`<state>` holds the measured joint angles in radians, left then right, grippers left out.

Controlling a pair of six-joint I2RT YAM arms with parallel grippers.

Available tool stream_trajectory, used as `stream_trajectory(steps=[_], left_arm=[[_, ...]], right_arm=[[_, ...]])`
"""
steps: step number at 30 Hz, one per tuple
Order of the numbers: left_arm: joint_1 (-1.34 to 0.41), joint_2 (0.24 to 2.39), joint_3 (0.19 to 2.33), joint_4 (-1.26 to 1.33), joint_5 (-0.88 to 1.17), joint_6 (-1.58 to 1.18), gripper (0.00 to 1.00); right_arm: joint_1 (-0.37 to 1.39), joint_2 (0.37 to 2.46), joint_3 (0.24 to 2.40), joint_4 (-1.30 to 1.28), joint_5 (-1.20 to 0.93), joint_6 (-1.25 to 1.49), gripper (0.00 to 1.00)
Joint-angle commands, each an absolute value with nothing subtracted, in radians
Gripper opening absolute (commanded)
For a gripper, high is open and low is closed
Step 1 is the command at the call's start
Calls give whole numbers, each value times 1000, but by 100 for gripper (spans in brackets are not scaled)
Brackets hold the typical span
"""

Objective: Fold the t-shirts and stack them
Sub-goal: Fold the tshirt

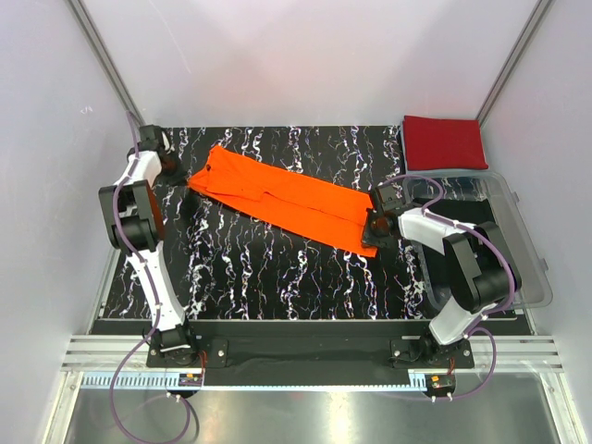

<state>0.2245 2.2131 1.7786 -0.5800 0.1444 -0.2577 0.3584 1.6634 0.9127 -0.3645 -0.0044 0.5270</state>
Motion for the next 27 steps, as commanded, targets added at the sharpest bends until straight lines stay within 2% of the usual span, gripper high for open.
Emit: stream_trajectory(steps=[1,8,13,15,25,27], left_arm=[[230,2238,1847,-543,87,-210,0],[224,2260,1858,-545,103,-135,0],[198,2256,1851,-543,5,-100,4],[192,2260,1862,-543,-58,-110,0],[152,2292,1976,-540,-196,-86,0],[150,2295,1988,-540,-209,-84,5]], right_arm=[[362,1695,911,-411,41,495,4],[360,1718,936,-431,58,488,2],[360,1721,942,-434,48,479,2],[362,1720,940,-434,45,476,2],[362,1720,942,-423,17,469,1],[362,1724,940,-410,3,471,1]])
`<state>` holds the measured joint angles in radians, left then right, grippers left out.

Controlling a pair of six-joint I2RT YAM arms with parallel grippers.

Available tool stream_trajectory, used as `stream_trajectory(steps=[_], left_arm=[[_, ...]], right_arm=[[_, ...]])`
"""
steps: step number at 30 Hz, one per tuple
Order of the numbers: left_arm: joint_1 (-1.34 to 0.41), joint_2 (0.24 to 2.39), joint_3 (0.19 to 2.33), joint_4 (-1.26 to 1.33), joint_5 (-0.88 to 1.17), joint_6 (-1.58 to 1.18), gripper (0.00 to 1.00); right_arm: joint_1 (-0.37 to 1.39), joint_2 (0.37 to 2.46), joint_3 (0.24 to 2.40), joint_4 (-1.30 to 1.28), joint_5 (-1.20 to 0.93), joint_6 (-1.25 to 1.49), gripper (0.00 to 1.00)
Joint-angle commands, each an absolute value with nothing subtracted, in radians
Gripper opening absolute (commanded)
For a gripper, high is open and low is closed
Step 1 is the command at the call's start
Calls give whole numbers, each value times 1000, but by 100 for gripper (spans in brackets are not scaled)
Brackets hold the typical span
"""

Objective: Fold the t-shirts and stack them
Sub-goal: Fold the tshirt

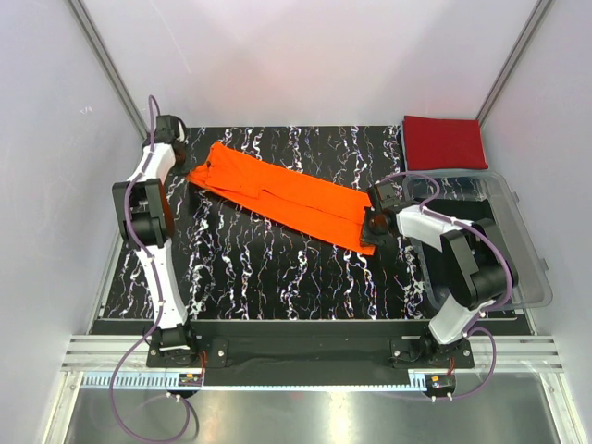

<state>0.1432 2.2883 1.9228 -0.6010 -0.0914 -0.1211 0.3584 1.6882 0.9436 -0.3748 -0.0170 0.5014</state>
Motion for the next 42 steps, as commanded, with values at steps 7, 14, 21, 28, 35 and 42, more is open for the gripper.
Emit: stream_trajectory(steps=[7,14,21,28,35,42], left_arm=[[149,2313,2016,-540,-215,-51,17],[147,2240,1942,-549,-212,-104,22],[143,2025,1786,-563,-9,-299,27],[107,1994,1680,-554,77,-417,25],[41,2042,1675,-554,140,-462,25],[32,2092,1675,-554,108,-463,27]], right_arm=[[362,1746,946,-393,-37,477,1],[360,1746,962,-391,-63,480,2],[362,1663,936,-413,-6,512,6],[362,1620,902,-437,54,535,9],[362,1585,919,-488,46,531,9],[362,1566,948,-557,72,526,9]])
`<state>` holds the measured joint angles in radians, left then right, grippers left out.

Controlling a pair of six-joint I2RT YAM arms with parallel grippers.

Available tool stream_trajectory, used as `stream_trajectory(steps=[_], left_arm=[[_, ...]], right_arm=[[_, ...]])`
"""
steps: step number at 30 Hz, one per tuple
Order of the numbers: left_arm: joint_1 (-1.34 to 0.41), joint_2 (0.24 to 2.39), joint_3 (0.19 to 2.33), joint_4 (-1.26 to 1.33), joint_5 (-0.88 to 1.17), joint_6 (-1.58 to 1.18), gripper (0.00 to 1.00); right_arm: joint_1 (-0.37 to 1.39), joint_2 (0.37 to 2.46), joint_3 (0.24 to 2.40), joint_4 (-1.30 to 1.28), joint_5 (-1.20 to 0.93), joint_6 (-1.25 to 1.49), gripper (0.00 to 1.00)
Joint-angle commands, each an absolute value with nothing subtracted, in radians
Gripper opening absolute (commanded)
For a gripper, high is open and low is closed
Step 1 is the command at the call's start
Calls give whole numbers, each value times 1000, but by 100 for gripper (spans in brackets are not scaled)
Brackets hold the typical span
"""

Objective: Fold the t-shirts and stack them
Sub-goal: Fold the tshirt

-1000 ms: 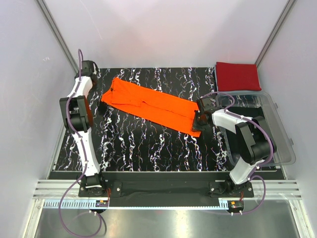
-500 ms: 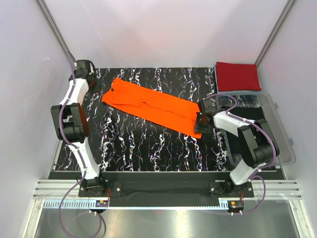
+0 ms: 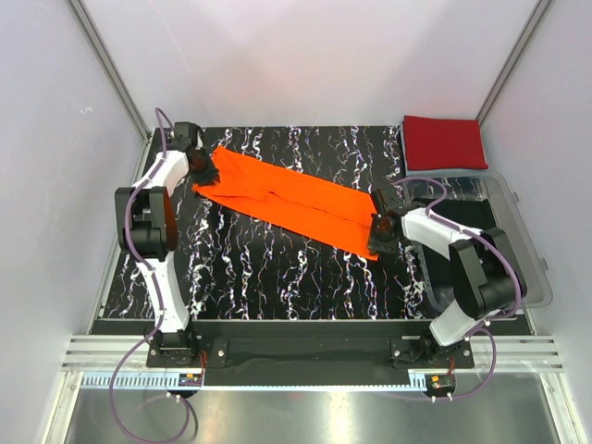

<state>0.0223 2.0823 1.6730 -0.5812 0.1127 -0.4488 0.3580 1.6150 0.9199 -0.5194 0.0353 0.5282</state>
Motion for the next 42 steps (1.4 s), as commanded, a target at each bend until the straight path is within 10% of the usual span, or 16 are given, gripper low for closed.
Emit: stream_trajectory(steps=[1,28,42], left_arm=[[32,2098,1677,-555,86,-462,27],[132,2513,2225,-577,232,-506,31],[-41,1847,1810,-492,-58,-445,29]], right_arm=[[362,1568,946,-557,75,519,9],[360,1404,1138,-632,-6,474,24],[354,1249,1071,-655,12,491,25]])
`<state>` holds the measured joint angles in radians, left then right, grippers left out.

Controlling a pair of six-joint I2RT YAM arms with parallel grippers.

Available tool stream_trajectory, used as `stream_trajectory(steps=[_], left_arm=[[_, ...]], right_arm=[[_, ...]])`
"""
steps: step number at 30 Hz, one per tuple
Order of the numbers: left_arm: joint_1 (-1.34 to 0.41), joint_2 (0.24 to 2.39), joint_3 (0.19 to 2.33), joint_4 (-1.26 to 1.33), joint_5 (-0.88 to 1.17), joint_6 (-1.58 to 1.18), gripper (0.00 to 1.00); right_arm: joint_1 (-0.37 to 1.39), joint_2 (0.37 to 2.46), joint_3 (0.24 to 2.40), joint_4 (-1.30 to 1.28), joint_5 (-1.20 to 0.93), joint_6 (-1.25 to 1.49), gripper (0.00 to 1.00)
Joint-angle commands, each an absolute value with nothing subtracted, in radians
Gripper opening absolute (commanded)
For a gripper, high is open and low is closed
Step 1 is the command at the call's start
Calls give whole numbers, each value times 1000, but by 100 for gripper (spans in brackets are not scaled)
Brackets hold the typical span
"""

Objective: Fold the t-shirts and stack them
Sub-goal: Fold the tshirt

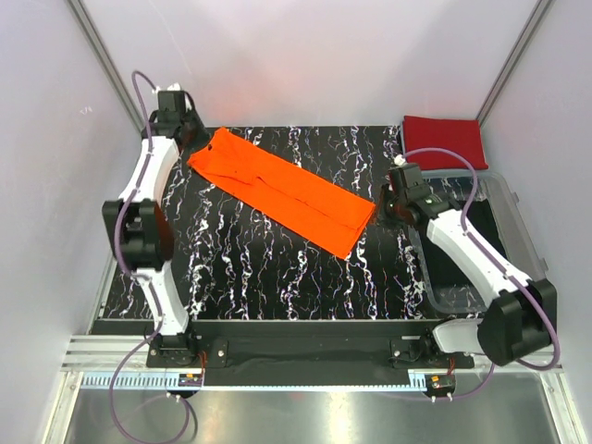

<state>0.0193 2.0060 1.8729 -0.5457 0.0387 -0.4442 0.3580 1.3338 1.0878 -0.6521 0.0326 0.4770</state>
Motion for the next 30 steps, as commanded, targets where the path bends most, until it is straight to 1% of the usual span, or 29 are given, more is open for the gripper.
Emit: stream_trajectory(steps=[1,2,4,5,6,7,11,14,17,26,30], left_arm=[[-61,1823,1778,-492,-52,-455,26],[-84,1798,1713,-491,-37,-465,21],[-165,1749,1652,-488,-29,-483,14],[-219,1737,1604,-485,-9,-491,5],[-247,1723,1579,-480,-6,-512,1],[-273,1718,1556,-471,21,-523,0],[-447,1723,1456,-396,57,-569,0],[-544,1756,1430,-350,54,-606,0],[-604,1810,1421,-321,43,-644,0],[-698,2000,1411,-278,42,-696,0],[-704,2011,1387,-279,3,-706,0]], right_arm=[[356,1237,1065,-653,6,495,25],[354,1224,1060,-655,3,500,25],[356,1190,1054,-667,-21,503,25],[354,1177,1054,-673,-31,505,25],[354,1152,1052,-683,-34,506,25],[354,1138,1051,-686,-35,506,25],[356,1069,1020,-699,-35,515,25],[354,1028,976,-699,-55,526,25],[354,1003,947,-698,-66,535,25],[354,954,922,-719,-37,508,25],[354,946,914,-719,-35,511,25]])
